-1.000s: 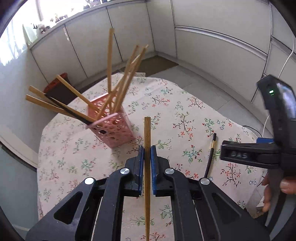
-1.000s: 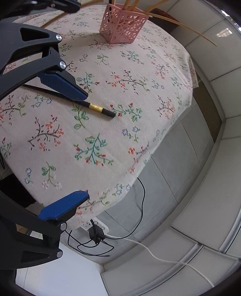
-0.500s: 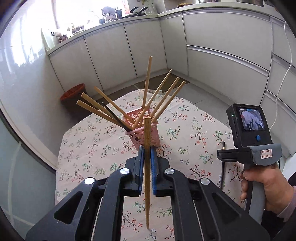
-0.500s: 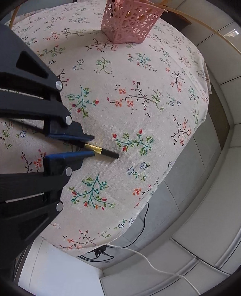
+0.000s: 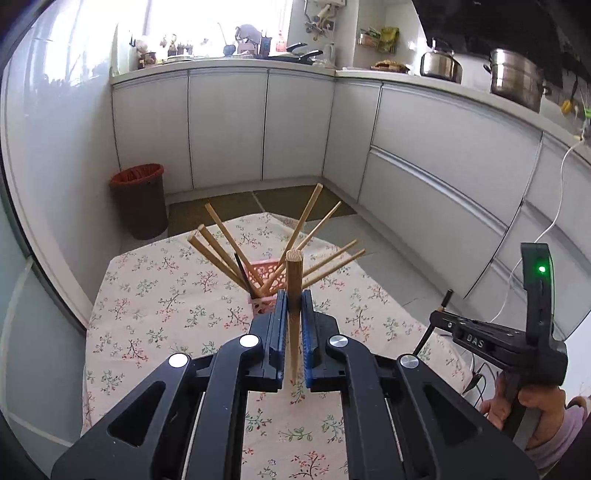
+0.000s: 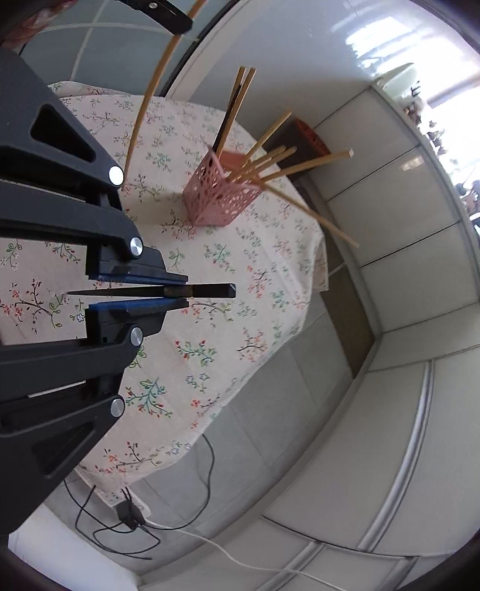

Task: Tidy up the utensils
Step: 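Carry both chopsticks over the pink holder and lower them in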

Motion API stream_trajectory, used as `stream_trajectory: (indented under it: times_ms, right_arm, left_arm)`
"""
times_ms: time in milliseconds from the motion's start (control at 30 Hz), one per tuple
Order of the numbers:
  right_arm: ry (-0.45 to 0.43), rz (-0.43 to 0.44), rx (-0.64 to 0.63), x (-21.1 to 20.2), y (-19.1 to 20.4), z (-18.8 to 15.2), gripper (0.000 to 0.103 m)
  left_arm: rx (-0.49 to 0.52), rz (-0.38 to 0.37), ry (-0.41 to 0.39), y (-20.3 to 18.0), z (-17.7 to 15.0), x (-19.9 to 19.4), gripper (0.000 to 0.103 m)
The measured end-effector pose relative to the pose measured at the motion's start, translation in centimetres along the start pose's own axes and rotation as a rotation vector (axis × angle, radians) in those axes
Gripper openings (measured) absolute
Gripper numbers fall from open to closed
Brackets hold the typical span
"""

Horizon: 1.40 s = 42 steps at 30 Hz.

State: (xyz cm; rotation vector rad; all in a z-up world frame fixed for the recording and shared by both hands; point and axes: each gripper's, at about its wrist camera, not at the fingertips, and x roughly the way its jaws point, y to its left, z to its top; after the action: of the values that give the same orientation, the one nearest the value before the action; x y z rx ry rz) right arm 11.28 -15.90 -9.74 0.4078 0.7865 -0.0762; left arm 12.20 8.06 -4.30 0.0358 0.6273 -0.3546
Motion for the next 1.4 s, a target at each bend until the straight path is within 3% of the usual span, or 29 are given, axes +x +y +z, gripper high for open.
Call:
stream_trajectory:
  times_ms: [267,500,767,1200,1300,1367,1400]
  right_arm:
    - [-0.164,0.086,-0.027,-7.6,0.8,6.1,0.007]
    - [-0.265,0.187,-0.031,-10.9,2.7,12.0,0.007]
    - [-0.276,0.245,-0.076,-8.8,6.3,14.7,0.007]
    - [-0.22,0.265,-0.131,-2.3,9.1,14.8,0.007]
    - [-0.204,0.262,-0.133,-1.2,9.4,14.4,0.007]
    - [-0.194,0.258,-0.136,-0.6,9.6,14.2,0.007]
    - [-0.189,0.256,-0.138,-0.3,9.7,14.0,0.007]
  left_arm:
    - [-0.043,-0.013,-0.114,-0.1,3.9,-2.7,0.007]
    - [-0.06,0.027,-0.204,0.3,7.7,-3.6,0.007]
    - [-0.057,0.053,-0.209,0.0,9.8,0.2,0.007]
    - [-0.085,0.039,-0.15,1.7,7.9,6.6,0.008]
    - [-0.092,0.041,-0.103,2.1,7.0,7.6,0.019]
    - [-0.127,0.025,-0.119,2.8,7.1,6.9,0.039]
    - [-0.143,0.021,-0.148,3.2,7.3,6.0,0.04]
